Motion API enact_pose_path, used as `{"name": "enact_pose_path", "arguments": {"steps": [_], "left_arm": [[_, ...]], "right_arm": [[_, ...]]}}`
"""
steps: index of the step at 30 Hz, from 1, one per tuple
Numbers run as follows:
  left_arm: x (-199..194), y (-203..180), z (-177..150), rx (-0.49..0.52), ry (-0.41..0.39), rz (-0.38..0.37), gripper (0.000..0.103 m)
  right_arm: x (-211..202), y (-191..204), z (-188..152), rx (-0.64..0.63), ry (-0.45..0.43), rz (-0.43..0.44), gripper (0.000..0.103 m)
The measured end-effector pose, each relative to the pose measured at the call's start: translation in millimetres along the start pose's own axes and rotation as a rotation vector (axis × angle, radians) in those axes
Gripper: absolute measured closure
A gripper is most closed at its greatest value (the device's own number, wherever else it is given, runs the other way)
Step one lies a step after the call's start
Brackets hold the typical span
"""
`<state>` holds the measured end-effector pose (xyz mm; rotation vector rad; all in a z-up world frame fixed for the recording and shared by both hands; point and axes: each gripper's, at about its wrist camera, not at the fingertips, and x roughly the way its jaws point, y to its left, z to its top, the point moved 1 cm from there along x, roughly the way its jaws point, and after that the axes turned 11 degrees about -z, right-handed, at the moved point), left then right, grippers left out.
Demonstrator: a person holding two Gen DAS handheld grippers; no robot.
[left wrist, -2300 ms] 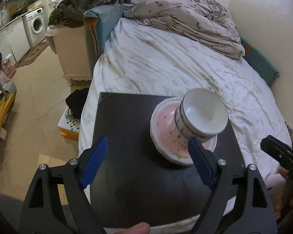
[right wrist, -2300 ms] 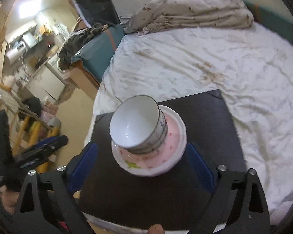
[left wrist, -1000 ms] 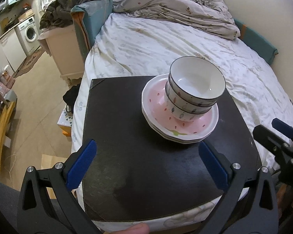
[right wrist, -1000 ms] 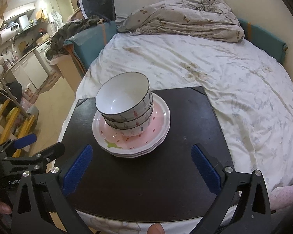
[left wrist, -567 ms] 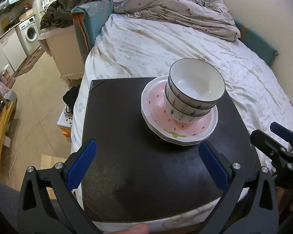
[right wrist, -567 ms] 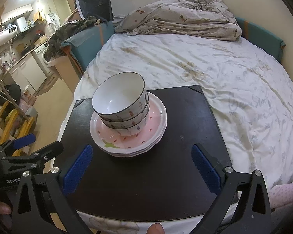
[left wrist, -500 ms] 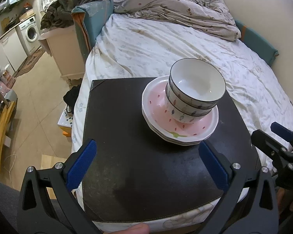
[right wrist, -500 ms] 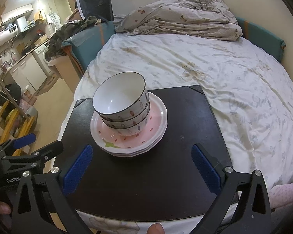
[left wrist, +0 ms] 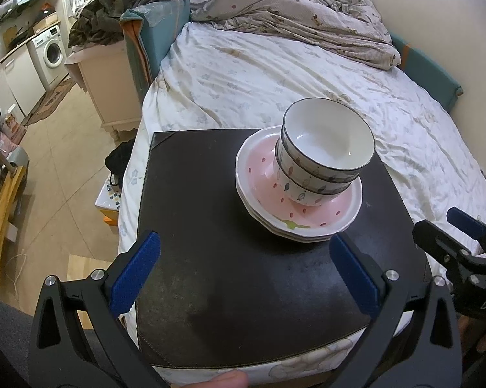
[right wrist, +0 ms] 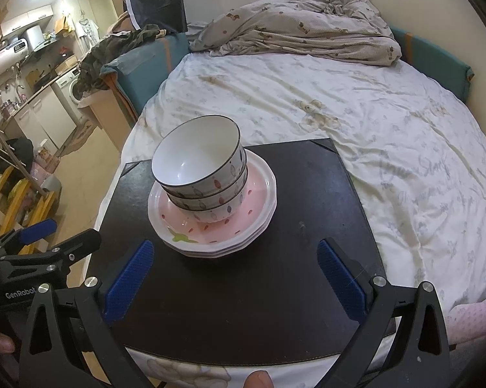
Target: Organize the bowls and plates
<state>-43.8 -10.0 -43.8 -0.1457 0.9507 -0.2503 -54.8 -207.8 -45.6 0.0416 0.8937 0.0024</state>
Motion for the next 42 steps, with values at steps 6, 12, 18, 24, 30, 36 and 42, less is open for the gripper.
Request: {"name": "enact_pose_path", "arguments": {"steps": [6,12,18,24,30,36,42], "left_arm": [[-0.3,-0.4,-0.1,-0.002,-0.001,0.003,0.000],[-1.0,-0.5,0.7,-0.006,-0.007,0.003,0.000],[-1.0,-0.7,0.7,-0.005,-0.007,0.002,0.000],[-0.8,-2.6,0.7,0.001,-0.003,0.001,0.000],[-1.2,-3.3,0.6,-0.003,-0.007,0.001,0.000],[-2.4,-2.6,1.0,0.001,-0.010,0.003,0.000],[-3.1,-2.3,1.0,0.001,-0.013,-0.006,0.000]], "right_arm": [[1.9,-1.9,-0.4,0.002,0.004,0.001,0.000],[2.6,-2.8,-0.2,0.008,0.006,0.013,0.000],[3.2,-3.2,0.2,0.004,0.005,0.012,0.000],[2.6,-3.7,0.5,0.009,0.004,0.011,0.000],[3.9,-5.9,0.8,0.010,0.008,0.008,0.000],[2.1,-5.9,1.1,0.011,0.007,0.007,0.000],[2.1,-5.9,0.9,0.011,0.007,0.006,0.000]]}}
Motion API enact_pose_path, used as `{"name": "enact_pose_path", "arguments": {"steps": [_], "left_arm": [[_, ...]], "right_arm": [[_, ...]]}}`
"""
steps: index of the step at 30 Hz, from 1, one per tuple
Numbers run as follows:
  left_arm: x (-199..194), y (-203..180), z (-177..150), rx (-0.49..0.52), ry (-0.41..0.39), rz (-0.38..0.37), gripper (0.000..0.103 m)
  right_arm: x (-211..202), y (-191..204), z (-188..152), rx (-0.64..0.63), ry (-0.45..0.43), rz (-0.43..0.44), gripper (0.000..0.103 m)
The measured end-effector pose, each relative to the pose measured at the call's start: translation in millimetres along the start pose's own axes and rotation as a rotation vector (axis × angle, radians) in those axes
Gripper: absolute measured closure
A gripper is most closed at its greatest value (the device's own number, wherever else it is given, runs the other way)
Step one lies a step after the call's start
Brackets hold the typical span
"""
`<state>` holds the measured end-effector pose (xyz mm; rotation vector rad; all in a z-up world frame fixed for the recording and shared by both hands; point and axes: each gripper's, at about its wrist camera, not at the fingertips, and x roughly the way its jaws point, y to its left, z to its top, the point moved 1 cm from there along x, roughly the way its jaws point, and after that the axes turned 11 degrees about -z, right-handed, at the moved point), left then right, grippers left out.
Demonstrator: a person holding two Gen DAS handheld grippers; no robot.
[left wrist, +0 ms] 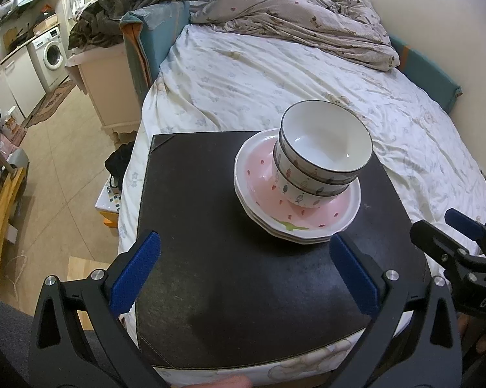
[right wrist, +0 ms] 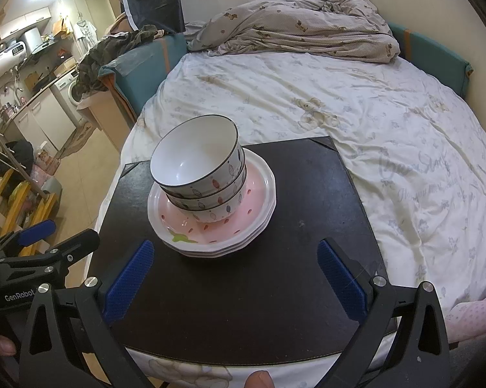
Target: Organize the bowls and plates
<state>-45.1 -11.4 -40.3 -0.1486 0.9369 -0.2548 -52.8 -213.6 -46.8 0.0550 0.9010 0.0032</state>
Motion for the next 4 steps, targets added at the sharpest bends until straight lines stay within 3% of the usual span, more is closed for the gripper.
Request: {"name": "enact_pose_path", "arguments": {"steps": [4], "left_arm": [[1.0,0.2,-0.3,-0.008,0.007,-0.010,0.000]], "right_arm": [[0.0,0.0,0.1,0.001,0.000,0.000,0.000]]}}
